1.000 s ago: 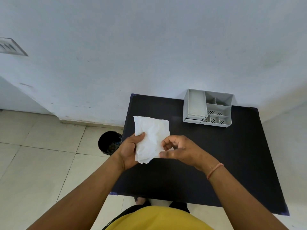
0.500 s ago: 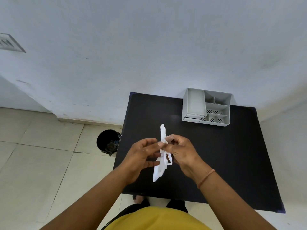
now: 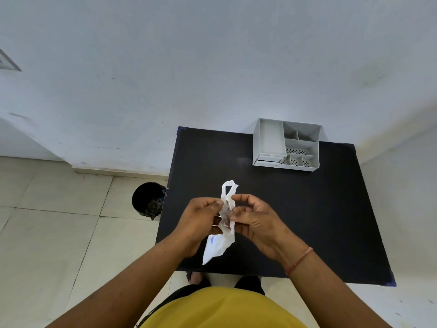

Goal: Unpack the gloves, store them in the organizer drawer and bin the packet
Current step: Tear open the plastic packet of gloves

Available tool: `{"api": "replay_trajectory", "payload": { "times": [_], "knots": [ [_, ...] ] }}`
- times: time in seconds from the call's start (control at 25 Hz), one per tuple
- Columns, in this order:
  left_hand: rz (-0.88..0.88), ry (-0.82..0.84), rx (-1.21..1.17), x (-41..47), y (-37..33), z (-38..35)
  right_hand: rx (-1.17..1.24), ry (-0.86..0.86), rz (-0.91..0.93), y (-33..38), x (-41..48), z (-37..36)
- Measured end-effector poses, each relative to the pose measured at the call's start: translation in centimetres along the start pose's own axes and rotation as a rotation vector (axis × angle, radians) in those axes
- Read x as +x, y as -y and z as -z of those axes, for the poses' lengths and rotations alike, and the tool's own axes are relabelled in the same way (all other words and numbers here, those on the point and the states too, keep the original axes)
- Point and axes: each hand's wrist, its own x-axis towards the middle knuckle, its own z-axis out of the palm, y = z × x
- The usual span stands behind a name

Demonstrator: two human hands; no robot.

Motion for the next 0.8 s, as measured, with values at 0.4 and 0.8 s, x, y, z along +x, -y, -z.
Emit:
{"api": "replay_trajectory", "payload": {
  "times": [0.4,0.8],
  "knots": [
    [-0.106,-0.111,-0.011,0.3,-0.1,1.2,-1.096,-0.48,0.656,-0.3,-1.4,0.8],
    [-0.204,-0.156,0.455,0.0,1.4,0.3,-0.443,0.146,0.025,-3.8,4.7,-2.7]
  ]
}}
